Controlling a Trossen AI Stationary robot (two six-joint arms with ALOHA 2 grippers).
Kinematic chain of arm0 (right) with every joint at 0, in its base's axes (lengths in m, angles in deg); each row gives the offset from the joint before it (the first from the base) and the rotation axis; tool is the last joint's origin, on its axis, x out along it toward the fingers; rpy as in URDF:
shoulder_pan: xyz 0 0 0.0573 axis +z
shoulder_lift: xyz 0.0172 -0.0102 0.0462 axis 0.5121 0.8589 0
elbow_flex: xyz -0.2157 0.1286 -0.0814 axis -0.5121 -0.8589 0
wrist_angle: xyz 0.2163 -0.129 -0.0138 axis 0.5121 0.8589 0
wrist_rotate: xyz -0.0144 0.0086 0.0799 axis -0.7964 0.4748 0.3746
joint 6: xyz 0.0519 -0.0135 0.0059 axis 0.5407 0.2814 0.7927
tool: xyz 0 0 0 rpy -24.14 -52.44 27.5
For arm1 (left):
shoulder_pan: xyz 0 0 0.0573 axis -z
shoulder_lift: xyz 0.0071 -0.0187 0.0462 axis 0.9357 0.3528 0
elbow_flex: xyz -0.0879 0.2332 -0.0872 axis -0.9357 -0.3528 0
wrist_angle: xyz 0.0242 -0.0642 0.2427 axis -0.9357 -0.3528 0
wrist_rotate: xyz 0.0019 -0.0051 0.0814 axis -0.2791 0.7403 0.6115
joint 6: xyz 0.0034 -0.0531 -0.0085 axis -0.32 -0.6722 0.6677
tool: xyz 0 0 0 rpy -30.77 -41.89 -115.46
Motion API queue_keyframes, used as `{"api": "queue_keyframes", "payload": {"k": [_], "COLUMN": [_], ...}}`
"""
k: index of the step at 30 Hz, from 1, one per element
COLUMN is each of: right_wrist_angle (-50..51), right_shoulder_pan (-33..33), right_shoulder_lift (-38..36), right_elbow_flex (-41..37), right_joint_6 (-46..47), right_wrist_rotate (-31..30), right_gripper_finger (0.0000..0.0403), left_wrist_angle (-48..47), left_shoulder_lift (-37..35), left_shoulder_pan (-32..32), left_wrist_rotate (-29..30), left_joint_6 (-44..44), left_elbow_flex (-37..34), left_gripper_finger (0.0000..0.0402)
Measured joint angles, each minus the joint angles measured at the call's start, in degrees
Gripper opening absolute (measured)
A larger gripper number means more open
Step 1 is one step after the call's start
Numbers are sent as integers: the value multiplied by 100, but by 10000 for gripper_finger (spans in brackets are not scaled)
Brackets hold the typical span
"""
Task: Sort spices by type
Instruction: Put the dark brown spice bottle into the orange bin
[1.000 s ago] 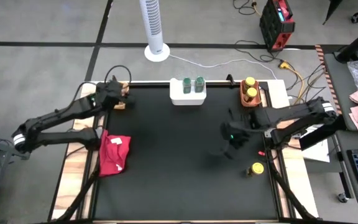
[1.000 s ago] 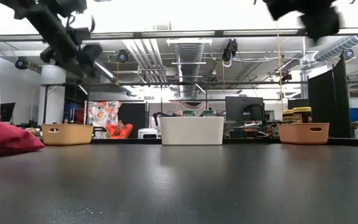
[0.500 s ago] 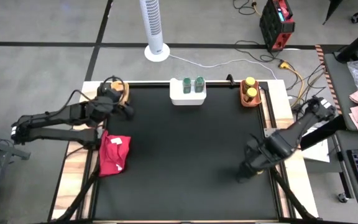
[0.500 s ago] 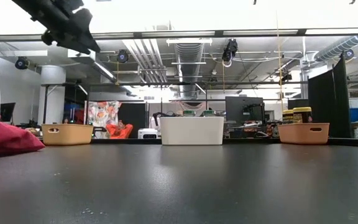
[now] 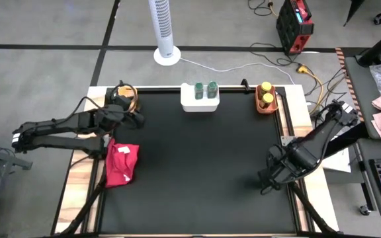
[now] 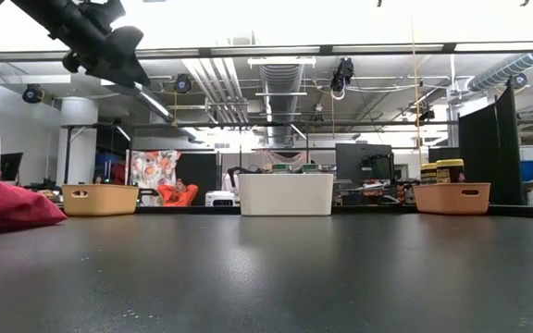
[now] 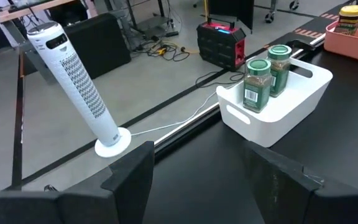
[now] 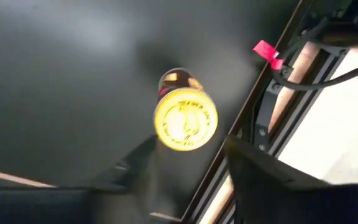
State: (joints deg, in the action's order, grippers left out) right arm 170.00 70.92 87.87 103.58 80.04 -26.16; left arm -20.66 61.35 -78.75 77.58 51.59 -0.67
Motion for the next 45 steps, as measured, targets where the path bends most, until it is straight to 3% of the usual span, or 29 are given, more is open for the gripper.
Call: {"api": "queue_keyframes", "payload": {"k": [7, 15, 25, 34, 40, 45], "right_wrist_angle": [-287, -785, -1512, -1562, -1509, -1320], "right_shoulder_pan": [0, 0, 0, -2, -23, -410], "right_shoulder_lift": [-25, -25, -21, -23, -54, -93], "right_elbow_flex": [-471, -977, -1537, -1590, -1482, -944], "right_joint_6": [98, 170, 155, 304, 331, 41], "right_wrist_rotate": [181, 246, 286, 286, 396, 199], "right_gripper_finger": [304, 353, 329, 215, 216, 216], "left_wrist_angle": [11, 9, 9, 8, 7, 28], "left_shoulder_lift": [-4, -4, -4, -4, -4, -4], "left_shoulder_pan": [-2, -2, -7, -4, -4, -2], "left_wrist_rotate": [1, 80, 84, 84, 86, 86], "left_joint_6": [61, 83, 85, 85, 127, 135], "left_elbow_flex": [-17, -24, -26, -26, -26, -26], "left_gripper_finger": [226, 226, 226, 226, 226, 226]}}
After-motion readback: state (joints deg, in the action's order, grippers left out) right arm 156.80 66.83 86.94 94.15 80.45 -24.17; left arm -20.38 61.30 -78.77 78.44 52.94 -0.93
